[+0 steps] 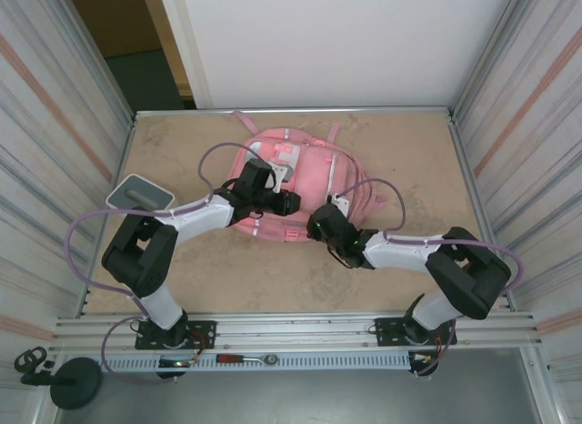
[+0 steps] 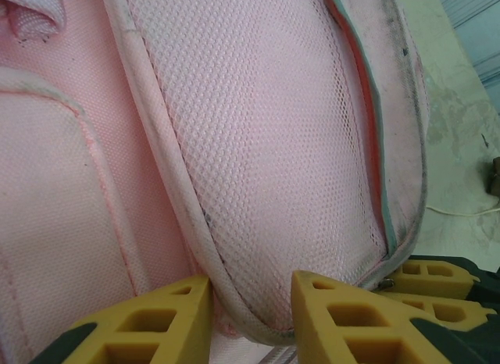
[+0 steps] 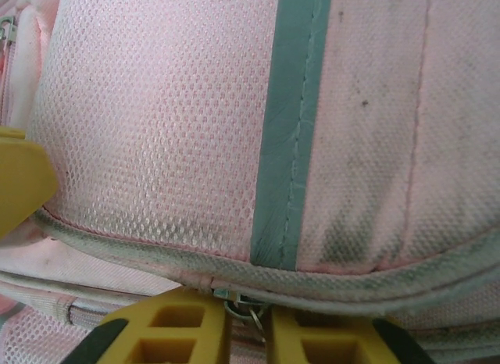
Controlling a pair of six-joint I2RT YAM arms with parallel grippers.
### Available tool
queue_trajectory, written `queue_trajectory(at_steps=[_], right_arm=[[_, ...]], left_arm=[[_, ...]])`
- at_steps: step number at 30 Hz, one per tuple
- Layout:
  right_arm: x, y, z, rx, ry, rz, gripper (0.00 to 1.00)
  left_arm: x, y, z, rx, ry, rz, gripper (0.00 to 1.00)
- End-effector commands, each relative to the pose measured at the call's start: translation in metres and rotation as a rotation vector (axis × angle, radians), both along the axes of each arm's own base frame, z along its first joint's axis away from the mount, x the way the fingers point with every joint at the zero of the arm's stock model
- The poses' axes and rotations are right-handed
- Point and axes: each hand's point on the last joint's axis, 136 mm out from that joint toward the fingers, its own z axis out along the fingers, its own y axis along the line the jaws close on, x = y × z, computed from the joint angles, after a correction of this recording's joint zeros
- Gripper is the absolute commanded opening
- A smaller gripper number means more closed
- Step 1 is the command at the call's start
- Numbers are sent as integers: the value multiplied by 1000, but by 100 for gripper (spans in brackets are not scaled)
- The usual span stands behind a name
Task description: Pack the student bag
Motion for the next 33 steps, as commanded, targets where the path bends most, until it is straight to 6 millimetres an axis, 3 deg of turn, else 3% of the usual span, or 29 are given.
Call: queue_trajectory(at_steps=[1,9,17,22,28,33], right_arm=[[2,-6,6,-14,-43,-11,12],[-12,-27,3,-101,-26,2,0],[-24,-64,-7,-286,57,113,0],[-26,-84,-18,-279,134,192,0],[-19,-74,-3,-227,110,279,0],[-17,-67,20,-179,79,335,0]], left_arm=[[-7,14,-36,78,65,13,32],[1,21,-39,78,67,33,29],[13,41,-49,121,66,75,23],[19,50,-46,136,45,84,24],[14,40,-13,74,-37,22,29],[6,37,33,28,-207,-29,41]])
